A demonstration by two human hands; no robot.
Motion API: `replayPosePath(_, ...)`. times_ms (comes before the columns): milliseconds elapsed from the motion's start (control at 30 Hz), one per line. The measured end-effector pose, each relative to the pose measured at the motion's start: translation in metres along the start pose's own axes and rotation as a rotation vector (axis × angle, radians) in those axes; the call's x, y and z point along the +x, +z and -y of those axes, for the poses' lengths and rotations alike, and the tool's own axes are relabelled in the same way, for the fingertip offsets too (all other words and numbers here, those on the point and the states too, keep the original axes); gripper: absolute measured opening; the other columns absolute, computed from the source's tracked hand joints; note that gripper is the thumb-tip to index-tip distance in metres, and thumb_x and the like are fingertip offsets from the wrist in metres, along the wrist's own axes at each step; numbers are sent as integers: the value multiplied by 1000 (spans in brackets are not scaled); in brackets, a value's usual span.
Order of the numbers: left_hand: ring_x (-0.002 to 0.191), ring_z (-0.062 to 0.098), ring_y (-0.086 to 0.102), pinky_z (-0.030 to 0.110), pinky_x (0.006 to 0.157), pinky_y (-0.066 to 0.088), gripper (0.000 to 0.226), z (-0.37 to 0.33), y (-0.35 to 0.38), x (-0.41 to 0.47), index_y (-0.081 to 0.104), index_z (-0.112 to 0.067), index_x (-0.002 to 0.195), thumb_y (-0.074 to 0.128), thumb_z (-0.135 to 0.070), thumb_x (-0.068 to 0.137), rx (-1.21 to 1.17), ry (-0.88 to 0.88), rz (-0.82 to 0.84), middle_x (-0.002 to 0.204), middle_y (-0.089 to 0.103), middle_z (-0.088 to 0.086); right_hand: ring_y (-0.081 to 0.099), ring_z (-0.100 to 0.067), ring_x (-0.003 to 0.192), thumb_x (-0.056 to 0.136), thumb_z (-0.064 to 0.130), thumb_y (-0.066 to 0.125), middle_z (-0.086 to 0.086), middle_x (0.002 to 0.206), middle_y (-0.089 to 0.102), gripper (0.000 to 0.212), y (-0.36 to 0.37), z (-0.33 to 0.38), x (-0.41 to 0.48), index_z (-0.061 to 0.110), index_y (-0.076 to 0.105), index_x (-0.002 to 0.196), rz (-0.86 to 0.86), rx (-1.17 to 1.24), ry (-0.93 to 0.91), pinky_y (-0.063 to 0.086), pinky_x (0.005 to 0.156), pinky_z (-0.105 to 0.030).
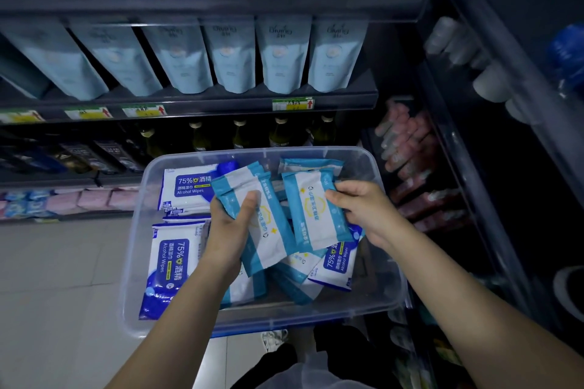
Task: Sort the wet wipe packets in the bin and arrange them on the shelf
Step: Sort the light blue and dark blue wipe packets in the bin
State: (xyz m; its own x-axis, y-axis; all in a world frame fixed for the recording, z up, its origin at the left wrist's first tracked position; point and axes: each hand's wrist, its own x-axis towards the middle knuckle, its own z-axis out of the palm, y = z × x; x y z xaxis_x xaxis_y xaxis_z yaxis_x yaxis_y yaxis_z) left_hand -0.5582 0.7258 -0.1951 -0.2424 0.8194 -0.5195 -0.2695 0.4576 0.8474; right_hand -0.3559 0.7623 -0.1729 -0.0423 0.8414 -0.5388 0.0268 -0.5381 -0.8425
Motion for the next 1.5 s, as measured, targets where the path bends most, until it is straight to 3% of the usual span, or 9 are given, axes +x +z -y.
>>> replayPosePath(400,94,17,67,39,72,57,46,0,11,-9,40,-25,129,59,-36,89,-27,-90,69,112,66,-4,68,-22,92,86,6,62,-8,100,71,10,13,9,-7,12,67,92,17,39,-32,56,82,-38)
replayPosePath(600,112,24,60,51,93,50,82,1,15,-9,29,-31,141,54,-68,73,-12,-80,41,134,54,1,71,-17,79,89,0,56,-10,95,70,10,18,15,-9,8,59,95,35,377,29,59,66,-29)
replayPosePath(733,98,14,65,32,72,57,57,2,20,-12,33,-24,133,55,-48,86,-21,-77,75,119,60,-2,70,-23,87,87,-9,53,-17,105,67,24,28,13,-8,2,53,108,-38,582,37,59,67,-31)
replayPosePath(833,81,7,70,21,59,55,49,0,23,-14,40,-20,126,66,-21,85,-31,-33,98,106,66,-2,66,-27,98,82,-13,57,-19,113,64,35,37,6,-11,-1,50,115,-32,489,46,59,74,-30)
replayPosePath(967,95,16,69,39,84,57,58,0,14,-7,43,-23,124,74,-26,75,21,-26,131,110,68,-1,65,-24,99,72,-10,70,-10,112,65,57,25,11,-9,8,49,121,-109,255,13,56,82,-38)
replayPosePath(1067,100,18,67,45,89,54,56,0,9,-3,46,-26,120,75,-26,72,81,-14,173,111,68,-5,56,-7,105,69,1,78,6,117,56,76,10,22,-3,23,42,132,-141,-96,-197,50,85,-27)
replayPosePath(1200,101,17,67,43,88,55,60,1,9,-1,46,-27,120,75,-29,67,119,5,221,113,67,-3,59,-9,100,79,21,74,6,113,63,47,9,35,4,27,58,123,32,-800,-353,50,85,-26)
replayPosePath(1367,89,15,71,30,66,59,67,-1,17,1,43,-18,125,72,-32,66,-108,-40,154,111,67,4,66,-20,83,80,25,70,1,91,69,12,33,15,7,29,59,83,-140,-440,-261,55,78,-43)
replayPosePath(1500,95,24,69,32,70,57,75,2,18,3,44,-13,128,79,-31,64,-62,13,149,113,67,12,58,-12,76,86,26,65,1,85,61,11,60,-10,-14,17,59,86,-99,-409,-250,48,67,-30)
